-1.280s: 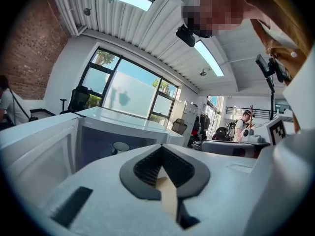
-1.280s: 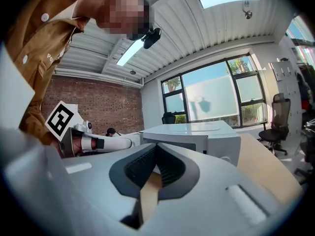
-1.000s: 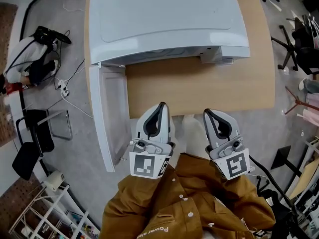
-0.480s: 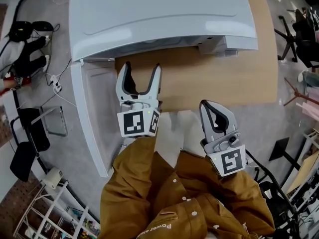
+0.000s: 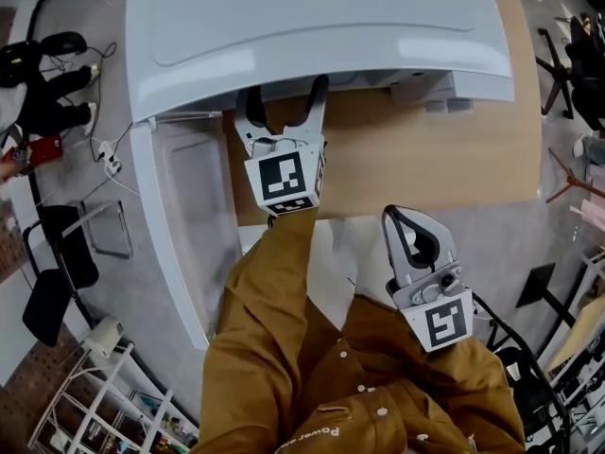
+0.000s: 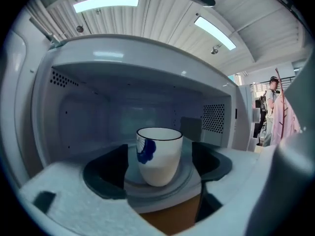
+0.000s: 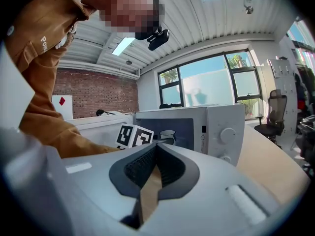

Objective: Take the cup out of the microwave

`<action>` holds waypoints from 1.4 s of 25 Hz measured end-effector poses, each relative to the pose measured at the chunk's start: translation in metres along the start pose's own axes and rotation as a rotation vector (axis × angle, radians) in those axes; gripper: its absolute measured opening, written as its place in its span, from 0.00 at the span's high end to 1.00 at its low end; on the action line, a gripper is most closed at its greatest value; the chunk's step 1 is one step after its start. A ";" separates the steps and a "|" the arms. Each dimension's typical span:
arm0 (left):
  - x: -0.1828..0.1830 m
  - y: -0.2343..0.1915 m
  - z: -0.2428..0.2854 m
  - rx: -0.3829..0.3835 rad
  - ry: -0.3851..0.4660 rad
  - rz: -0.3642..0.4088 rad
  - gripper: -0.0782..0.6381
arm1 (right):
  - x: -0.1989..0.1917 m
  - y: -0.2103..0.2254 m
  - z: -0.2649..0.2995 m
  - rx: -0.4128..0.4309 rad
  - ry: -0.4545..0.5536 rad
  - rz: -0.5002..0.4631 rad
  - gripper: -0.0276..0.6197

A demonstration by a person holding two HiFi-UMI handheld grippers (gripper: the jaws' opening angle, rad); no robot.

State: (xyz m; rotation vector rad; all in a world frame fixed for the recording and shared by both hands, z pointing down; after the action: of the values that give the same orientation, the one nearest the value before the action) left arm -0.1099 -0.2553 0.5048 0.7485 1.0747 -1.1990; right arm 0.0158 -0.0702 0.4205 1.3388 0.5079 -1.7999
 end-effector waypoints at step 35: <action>0.001 0.002 0.003 0.003 -0.003 0.079 0.36 | -0.008 0.013 -0.008 -0.002 -0.028 -0.006 0.95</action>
State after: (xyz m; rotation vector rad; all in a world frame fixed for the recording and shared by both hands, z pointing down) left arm -0.1073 -0.2577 0.5049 0.7841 1.0327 -1.1344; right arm 0.0320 -0.0687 0.4272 1.3104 0.4988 -1.8198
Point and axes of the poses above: the fingertips, and each gripper's own axes: z forward along the fingers, y to its right, x out of its top, the point moved 1 cm from there along -z, backward along the fingers, and after that the axes turned 8 degrees about -y, right-handed, at the moved point
